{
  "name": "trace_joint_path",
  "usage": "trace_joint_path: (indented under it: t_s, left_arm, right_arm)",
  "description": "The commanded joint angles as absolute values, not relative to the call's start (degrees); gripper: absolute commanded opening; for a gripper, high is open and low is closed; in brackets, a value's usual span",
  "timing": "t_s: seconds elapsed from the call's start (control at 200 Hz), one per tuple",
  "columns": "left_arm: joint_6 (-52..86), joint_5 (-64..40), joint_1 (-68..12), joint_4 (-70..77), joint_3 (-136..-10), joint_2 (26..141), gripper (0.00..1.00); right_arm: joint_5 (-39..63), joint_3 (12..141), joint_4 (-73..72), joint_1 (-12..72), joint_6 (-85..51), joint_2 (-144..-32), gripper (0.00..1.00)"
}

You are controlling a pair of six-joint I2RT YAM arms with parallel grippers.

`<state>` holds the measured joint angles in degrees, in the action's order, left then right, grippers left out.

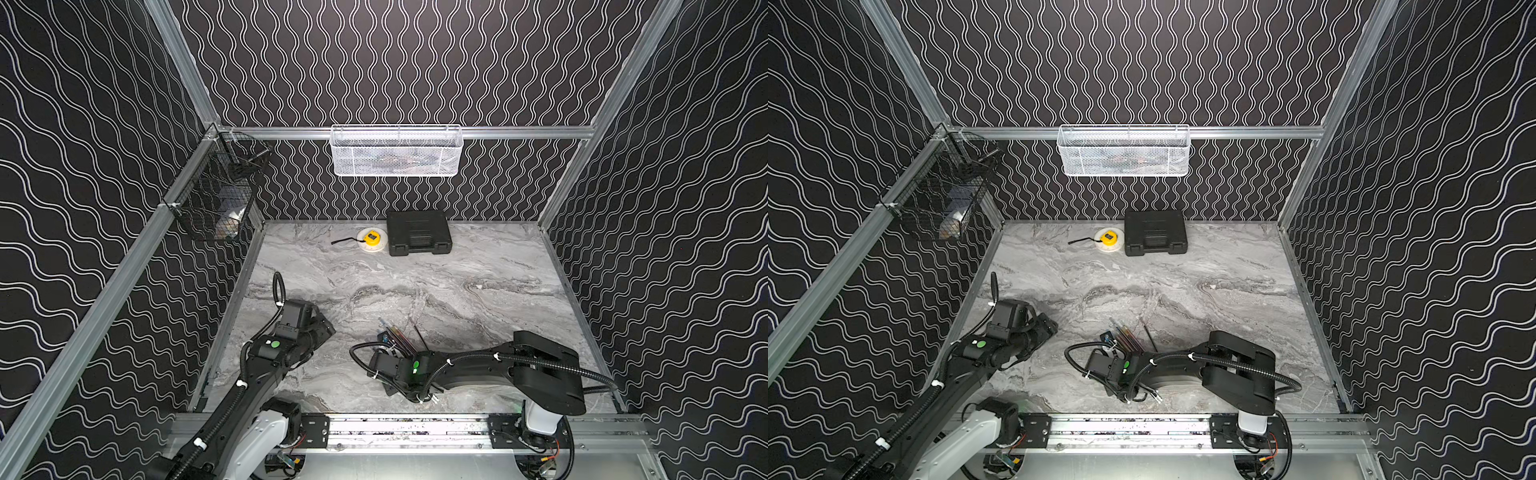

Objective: Remove the protective cover of the pencils
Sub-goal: Pick up the pencil from the center of the board.

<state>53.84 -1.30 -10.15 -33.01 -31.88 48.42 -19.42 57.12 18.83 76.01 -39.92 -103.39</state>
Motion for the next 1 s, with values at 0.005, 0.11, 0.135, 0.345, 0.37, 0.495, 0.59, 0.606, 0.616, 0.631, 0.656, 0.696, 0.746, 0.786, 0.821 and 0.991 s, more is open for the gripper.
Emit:
trace_joint_path:
  t_s: [0.005, 0.11, 0.135, 0.345, 0.37, 0.495, 0.59, 0.606, 0.616, 0.631, 0.656, 0.696, 0.746, 0.786, 0.821, 0.991]
  left_arm:
    - [54.4, -2.0, -10.2, -32.6, -31.7, 48.1, 0.74]
    - [54.5, -2.6, -10.2, -31.9, -31.3, 48.0, 0.74]
    - [54.6, -2.6, -10.2, -31.8, -31.2, 47.8, 0.74]
    - [54.5, -3.1, -10.2, -31.4, -31.0, 48.1, 0.74]
    - [54.4, -3.2, -10.1, -31.3, -31.0, 48.0, 0.74]
    - [53.9, -4.8, -10.2, -29.9, -30.8, 48.3, 0.74]
    - [52.8, -7.8, -10.1, -26.7, -30.3, 48.4, 0.73]
    - [52.7, -8.4, -10.2, -26.1, -30.0, 48.4, 0.73]
    - [52.6, -8.8, -10.3, -25.6, -30.0, 48.5, 0.73]
    - [52.4, -9.5, -10.3, -24.9, -29.9, 48.4, 0.72]
    - [52.2, -10.4, -10.3, -23.8, -29.6, 48.5, 0.72]
    - [52.1, -12.1, -10.4, -22.0, -29.0, 48.5, 0.71]
    - [51.9, -14.1, -10.5, -19.5, -28.3, 48.4, 0.71]
    - [51.7, -15.1, -10.9, -17.9, -27.7, 48.3, 0.71]
    - [51.6, -15.9, -11.1, -16.6, -27.4, 47.9, 0.70]
    - [51.7, -19.9, -12.2, -9.2, -25.1, 44.0, 0.67]
  right_arm:
    - [-15.8, 56.6, 22.1, 76.0, -41.3, -104.2, 0.16]
    - [-14.9, 56.4, 21.2, 76.0, -41.0, -104.0, 0.13]
    - [-14.8, 56.4, 21.2, 76.0, -41.0, -104.0, 0.12]
    - [-14.2, 56.8, 20.7, 76.0, -40.9, -104.2, 0.08]
    - [-14.2, 56.7, 20.6, 76.0, -41.0, -104.1, 0.07]
    - [-14.5, 56.7, 20.4, 76.1, -41.0, -103.1, 0.05]
    - [-15.2, 56.7, 19.7, 76.2, -40.9, -101.5, 0.03]
    - [-15.3, 56.5, 19.4, 76.1, -41.0, -101.2, 0.03]
    - [-15.3, 56.4, 19.1, 76.2, -40.9, -101.0, 0.03]
    - [-15.2, 56.2, 18.8, 76.1, -40.9, -100.7, 0.03]
    - [-15.1, 55.9, 18.0, 76.1, -40.7, -100.1, 0.02]
    - [-15.0, 55.4, 16.9, 76.1, -40.8, -99.2, 0.02]
    - [-15.0, 55.0, 15.8, 76.1, -40.8, -98.2, 0.00]
    - [-15.0, 54.6, 14.8, 76.1, -40.9, -97.4, 0.00]
    - [-14.9, 54.1, 14.1, 76.1, -40.9, -96.6, 0.00]
    - [-15.1, 52.0, 10.7, 76.1, -41.1, -93.7, 0.00]
